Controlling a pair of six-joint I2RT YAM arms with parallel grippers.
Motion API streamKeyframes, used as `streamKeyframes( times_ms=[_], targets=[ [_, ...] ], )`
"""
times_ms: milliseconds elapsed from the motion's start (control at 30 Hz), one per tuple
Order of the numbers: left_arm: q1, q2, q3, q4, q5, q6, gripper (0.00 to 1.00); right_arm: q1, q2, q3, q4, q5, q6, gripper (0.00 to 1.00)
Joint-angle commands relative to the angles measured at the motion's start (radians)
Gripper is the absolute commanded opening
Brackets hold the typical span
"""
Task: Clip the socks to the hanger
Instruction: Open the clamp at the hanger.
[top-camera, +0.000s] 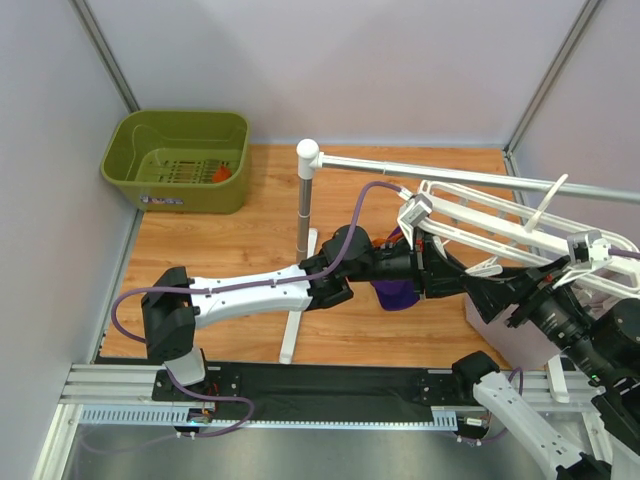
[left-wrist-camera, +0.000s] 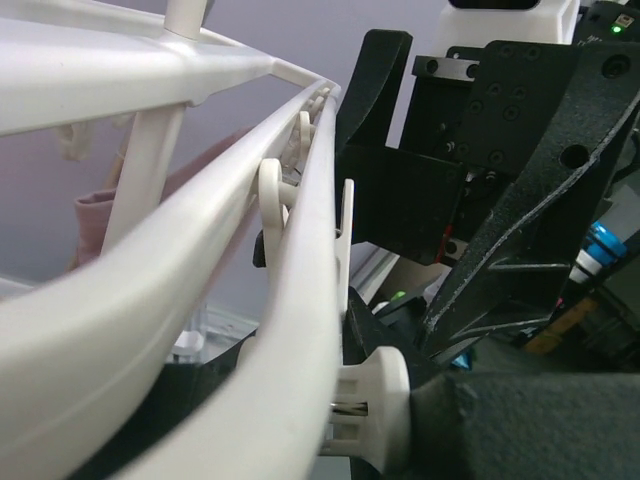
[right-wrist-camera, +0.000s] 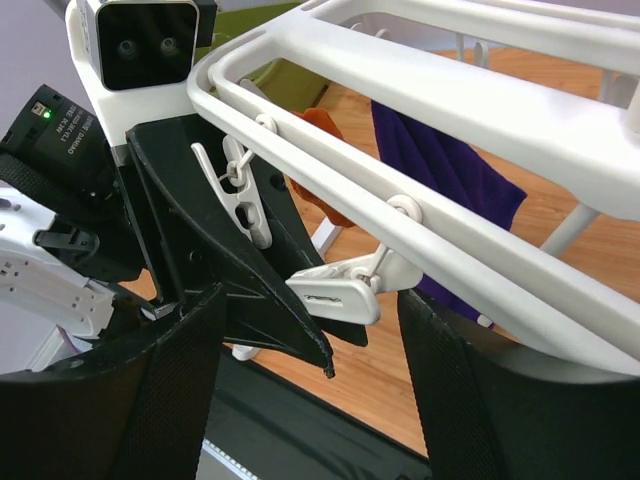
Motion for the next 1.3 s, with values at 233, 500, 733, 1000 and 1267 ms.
streamKeyframes(
  times_ms=[233, 500, 733, 1000, 1267],
  targets=[
    [0.007, -0.011, -0.007, 0.118, 0.089, -0.123, 0.00, 0.004, -0.041, -0.093, 0.151, 0.105, 0.171, 0.59],
    [0.007, 0.034, 0.014, 0.135, 0.094, -0.155, 0.00, 0.004, -0.163, -0.208, 0.241, 0.244, 0.325, 0.59],
    [0.007, 0.037, 0.016, 0.137, 0.094, -0.161, 0.00, 0.004, -0.162, -0.219, 0.256, 0.255, 0.323, 0.59],
    [0.007, 0.048, 0.020, 0.158, 0.097, -0.183, 0.00, 0.004, -0.164, -0.243, 0.293, 0.224, 0.333, 0.59],
    [0.007, 0.041, 0.014, 0.163, 0.097, -0.184, 0.00, 0.004, -0.183, -0.291, 0.338, 0.198, 0.343, 0.57]
  ],
)
